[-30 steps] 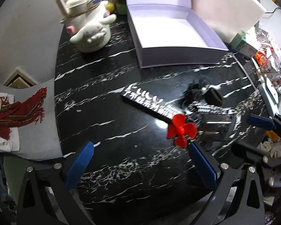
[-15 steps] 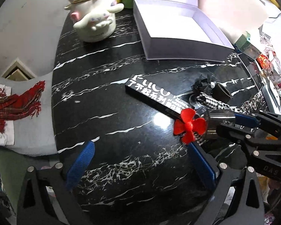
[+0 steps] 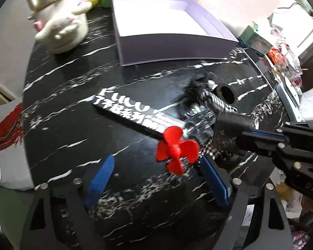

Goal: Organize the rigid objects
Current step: 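Close the left gripper on the red propeller while the right gripper grasps the dark cube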

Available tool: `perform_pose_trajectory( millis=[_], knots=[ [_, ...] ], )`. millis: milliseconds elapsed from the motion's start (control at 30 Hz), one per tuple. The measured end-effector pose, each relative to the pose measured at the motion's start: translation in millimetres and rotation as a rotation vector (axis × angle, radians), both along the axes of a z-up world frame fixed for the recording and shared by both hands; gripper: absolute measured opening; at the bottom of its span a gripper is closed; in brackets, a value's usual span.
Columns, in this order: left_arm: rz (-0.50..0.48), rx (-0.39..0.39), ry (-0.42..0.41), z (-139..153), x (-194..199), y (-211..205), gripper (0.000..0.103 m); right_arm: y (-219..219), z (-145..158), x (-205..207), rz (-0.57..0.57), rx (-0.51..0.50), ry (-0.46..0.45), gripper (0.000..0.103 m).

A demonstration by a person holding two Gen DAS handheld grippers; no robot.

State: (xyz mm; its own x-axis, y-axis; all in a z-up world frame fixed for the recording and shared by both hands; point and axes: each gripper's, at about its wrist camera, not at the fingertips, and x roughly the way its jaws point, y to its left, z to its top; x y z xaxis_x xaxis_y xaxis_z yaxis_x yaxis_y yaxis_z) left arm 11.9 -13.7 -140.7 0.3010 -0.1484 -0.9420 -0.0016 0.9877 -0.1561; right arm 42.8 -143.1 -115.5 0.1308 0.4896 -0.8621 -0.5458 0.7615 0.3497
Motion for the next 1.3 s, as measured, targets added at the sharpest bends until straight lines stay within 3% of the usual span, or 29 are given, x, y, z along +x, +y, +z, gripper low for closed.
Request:
perform_pose_trajectory(
  millis=[100, 233, 400, 800, 1300],
  knots=[
    [-0.023, -0.013, 0.010, -7, 5, -7, 0.076, -9, 5, 2, -0.007, 0.014, 0.000, 0.002],
    [-0.030, -0.023, 0.034, -16, 11, -14, 0.049, -19, 10, 4, -0.019, 0.029, 0.003, 0.002],
    [-0.050, -0.033, 0.036, -20, 17, -22, 0.040, -26, 11, 7, -0.030, 0.019, 0.002, 0.002],
    [-0.067, -0.037, 0.003, -10, 13, -26, 0.032, -31, 17, 6, -0.030, 0.034, -0.003, 0.002],
    [-0.076, -0.018, -0.093, 41, -2, -18, 0.031, -34, 52, -16, -0.063, 0.070, -0.055, 0.002]
  ],
)
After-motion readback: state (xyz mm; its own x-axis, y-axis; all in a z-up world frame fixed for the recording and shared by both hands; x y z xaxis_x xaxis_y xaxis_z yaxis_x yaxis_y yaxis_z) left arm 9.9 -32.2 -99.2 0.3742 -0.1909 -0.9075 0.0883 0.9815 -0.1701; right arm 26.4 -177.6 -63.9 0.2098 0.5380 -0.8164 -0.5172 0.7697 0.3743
